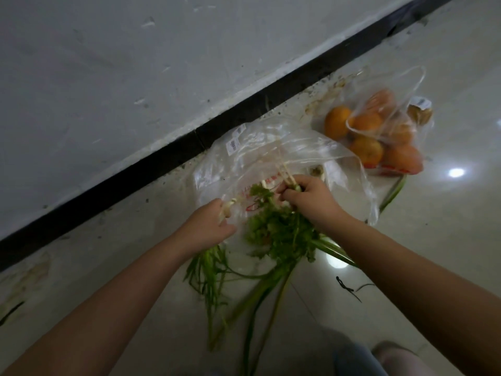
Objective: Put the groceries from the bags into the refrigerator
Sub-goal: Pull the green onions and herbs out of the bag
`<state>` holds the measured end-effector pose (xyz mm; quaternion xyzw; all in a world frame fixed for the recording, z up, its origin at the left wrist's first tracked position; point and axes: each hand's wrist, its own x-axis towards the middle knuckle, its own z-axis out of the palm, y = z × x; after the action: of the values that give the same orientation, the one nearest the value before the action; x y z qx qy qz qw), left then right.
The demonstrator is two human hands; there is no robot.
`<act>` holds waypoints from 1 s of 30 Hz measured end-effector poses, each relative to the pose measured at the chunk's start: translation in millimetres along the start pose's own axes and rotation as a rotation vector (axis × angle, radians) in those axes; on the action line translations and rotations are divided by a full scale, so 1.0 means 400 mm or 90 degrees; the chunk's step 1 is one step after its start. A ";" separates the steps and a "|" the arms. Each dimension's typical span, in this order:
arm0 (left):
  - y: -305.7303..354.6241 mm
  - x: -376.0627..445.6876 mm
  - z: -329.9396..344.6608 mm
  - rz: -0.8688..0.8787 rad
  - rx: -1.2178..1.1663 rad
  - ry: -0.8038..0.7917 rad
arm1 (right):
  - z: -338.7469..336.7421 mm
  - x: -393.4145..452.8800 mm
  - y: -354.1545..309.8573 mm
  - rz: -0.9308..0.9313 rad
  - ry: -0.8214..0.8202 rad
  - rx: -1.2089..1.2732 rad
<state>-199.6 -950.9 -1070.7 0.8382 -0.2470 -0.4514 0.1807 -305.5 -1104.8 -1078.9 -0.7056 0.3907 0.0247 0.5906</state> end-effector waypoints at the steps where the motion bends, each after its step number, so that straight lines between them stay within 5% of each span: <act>1: -0.013 0.001 -0.002 -0.039 -0.004 0.000 | -0.015 0.002 0.004 0.013 0.014 0.012; 5: -0.049 0.018 -0.008 -0.143 -0.099 0.046 | -0.048 -0.002 0.018 0.050 0.037 0.033; 10: -0.044 0.009 -0.034 -0.053 -0.214 0.038 | -0.094 -0.009 0.029 0.082 0.071 0.055; 13: 0.009 -0.025 -0.061 0.018 -0.120 0.001 | -0.144 -0.042 -0.007 0.087 0.048 0.075; 24: 0.455 -0.391 -0.263 -0.120 -0.166 0.026 | -0.369 -0.429 -0.421 0.060 0.086 0.001; 30: 0.781 -0.728 -0.394 0.008 -0.102 -0.020 | -0.557 -0.735 -0.719 0.108 0.180 0.099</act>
<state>-281.7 -1024.2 -629.1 0.8123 -0.2180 -0.4817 0.2462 -437.4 -1142.3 -631.7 -0.6187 0.5288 -0.0548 0.5784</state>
